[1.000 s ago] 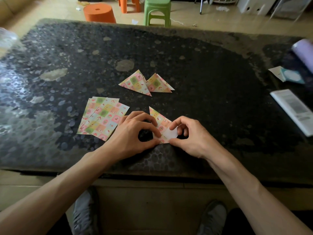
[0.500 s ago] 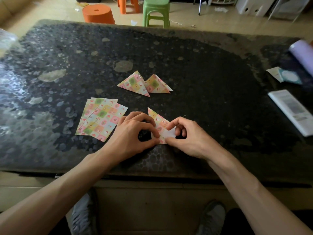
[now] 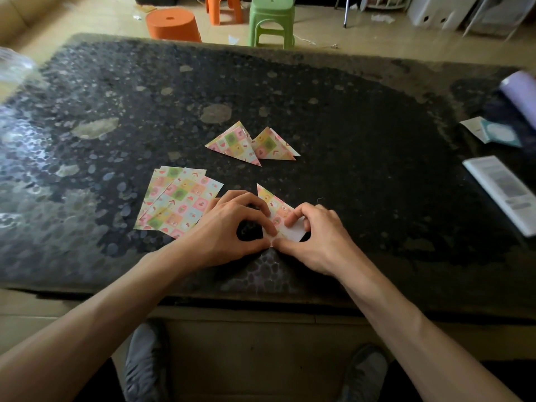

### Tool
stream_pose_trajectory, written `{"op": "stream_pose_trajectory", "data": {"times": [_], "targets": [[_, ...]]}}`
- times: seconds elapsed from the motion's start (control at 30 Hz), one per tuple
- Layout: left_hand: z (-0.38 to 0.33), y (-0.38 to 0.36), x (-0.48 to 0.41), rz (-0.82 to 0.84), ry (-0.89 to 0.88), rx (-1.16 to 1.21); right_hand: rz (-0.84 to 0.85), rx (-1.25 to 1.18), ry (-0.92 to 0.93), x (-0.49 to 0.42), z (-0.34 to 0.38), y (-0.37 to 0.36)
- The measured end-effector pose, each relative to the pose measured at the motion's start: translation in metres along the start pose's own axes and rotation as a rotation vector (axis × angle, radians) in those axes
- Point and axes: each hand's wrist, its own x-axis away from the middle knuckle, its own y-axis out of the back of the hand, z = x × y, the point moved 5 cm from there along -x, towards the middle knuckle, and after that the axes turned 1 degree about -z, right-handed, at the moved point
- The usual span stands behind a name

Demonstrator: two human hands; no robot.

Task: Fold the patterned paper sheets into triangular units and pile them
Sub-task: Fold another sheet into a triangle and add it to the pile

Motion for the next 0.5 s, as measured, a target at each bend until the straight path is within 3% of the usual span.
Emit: {"op": "stream_pose_trajectory", "data": {"times": [0.2, 0.5], "targets": [[0.000, 0.001, -0.001, 0.009, -0.006, -0.005, 0.025, -0.077, -0.025, -0.008, -0.008, 0.005], [-0.005, 0.005, -0.002, 0.027, -0.018, -0.036, 0.059, -0.089, 0.082, -0.005, -0.012, 0.013]]}}
